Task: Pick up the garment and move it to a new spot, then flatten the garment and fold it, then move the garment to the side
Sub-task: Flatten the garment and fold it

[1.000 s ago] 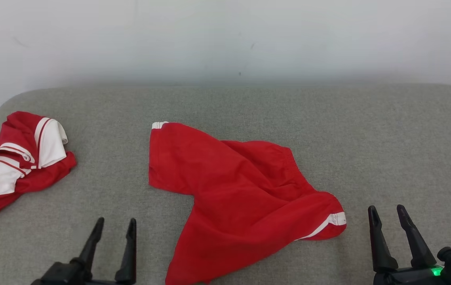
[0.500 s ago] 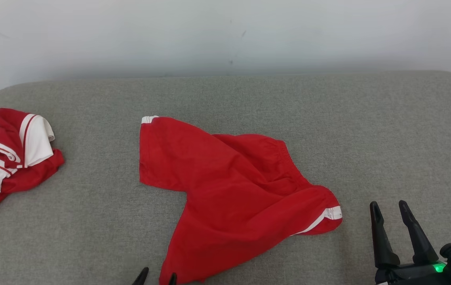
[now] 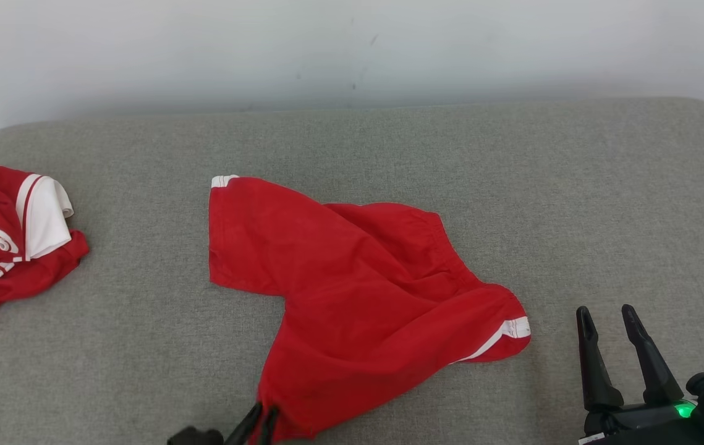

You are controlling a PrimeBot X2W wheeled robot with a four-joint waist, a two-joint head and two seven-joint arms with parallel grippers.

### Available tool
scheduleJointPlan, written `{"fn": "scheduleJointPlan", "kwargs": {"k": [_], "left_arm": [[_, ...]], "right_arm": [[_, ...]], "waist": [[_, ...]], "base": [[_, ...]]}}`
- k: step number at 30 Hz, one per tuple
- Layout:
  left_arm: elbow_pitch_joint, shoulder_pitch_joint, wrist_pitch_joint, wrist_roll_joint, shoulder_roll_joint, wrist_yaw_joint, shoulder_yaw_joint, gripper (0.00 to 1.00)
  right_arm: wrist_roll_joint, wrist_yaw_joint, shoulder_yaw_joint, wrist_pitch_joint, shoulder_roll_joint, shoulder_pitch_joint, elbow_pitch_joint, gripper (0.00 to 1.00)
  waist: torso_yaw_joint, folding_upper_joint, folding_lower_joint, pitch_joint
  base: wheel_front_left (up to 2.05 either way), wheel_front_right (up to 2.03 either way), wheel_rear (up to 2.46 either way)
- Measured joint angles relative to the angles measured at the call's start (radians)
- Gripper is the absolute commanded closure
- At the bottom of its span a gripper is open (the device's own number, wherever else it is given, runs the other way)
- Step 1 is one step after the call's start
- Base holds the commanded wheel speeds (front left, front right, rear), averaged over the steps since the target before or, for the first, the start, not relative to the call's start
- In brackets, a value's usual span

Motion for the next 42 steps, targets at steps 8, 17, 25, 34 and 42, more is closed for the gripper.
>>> {"fn": "scheduleJointPlan", "kwargs": {"k": [8, 17, 25, 34, 42], "left_arm": [[-0.121, -0.030, 0.000, 0.012, 0.034, 0.000, 0.012, 1.00], [-0.133, -0.132, 0.000, 0.021, 0.075, 0.000, 0.009, 1.00], [-0.002, -0.287, 0.000, 0.010, 0.095, 0.000, -0.007, 1.00], [0.144, -0.360, 0.000, -0.001, 0.103, 0.000, 0.028, 0.00], [0.058, -0.293, 0.000, 0.001, 0.069, 0.003, 0.116, 0.00]], "right_arm": [[0.000, 0.000, -0.003, 0.000, 0.002, 0.003, 0.002, 0.00], [0.001, 0.000, 0.011, 0.000, 0.004, -0.003, 0.007, 0.00], [0.005, 0.000, 0.016, 0.000, 0.001, -0.023, 0.020, 0.00], [0.000, 0.000, 0.020, 0.000, 0.007, -0.026, 0.035, 0.00], [-0.007, 0.000, 0.008, 0.000, 0.019, -0.016, 0.031, 0.00]], "waist": [[-0.003, -0.0001, 0.0000, -0.007], [-0.023, 0.0000, 0.0000, -0.004], [-0.062, 0.0000, 0.0000, 0.008], [-0.097, 0.0001, 0.0001, 0.005], [-0.081, 0.0000, 0.0000, -0.029]], "base": [[0.00, 0.00, 0.00], [0.00, 0.00, 0.00], [0.00, 0.00, 0.00], [0.00, 0.00, 0.00], [0.00, 0.00, 0.00]]}}
